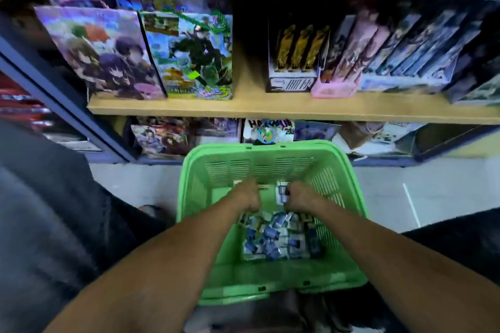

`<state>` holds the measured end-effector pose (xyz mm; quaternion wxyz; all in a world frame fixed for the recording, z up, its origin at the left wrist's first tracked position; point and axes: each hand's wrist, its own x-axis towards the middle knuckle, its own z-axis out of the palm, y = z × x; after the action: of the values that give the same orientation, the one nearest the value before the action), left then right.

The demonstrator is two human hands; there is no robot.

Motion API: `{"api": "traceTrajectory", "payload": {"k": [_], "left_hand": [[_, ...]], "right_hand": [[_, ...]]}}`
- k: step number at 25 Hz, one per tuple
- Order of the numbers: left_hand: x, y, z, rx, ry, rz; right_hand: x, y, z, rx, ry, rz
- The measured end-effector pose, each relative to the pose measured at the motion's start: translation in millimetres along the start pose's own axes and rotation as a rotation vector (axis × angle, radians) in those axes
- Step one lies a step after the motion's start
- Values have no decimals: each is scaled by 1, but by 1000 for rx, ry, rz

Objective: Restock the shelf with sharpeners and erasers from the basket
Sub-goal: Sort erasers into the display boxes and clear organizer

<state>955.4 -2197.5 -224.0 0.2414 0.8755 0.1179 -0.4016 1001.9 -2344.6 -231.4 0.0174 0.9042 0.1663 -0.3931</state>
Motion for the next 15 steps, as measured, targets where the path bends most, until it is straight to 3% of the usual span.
{"api": "traceTrajectory", "payload": {"k": [7,12,15], "left_hand": [[50,-44,60,-299,-160,-208],[53,-40,91,-273,-205,-155],[54,-41,107,-427,-169,-201]], "right_hand": [[33,5,92,266,-169,178],[32,-2,108,235,-52,67],[30,-3,116,207,-51,49]]}}
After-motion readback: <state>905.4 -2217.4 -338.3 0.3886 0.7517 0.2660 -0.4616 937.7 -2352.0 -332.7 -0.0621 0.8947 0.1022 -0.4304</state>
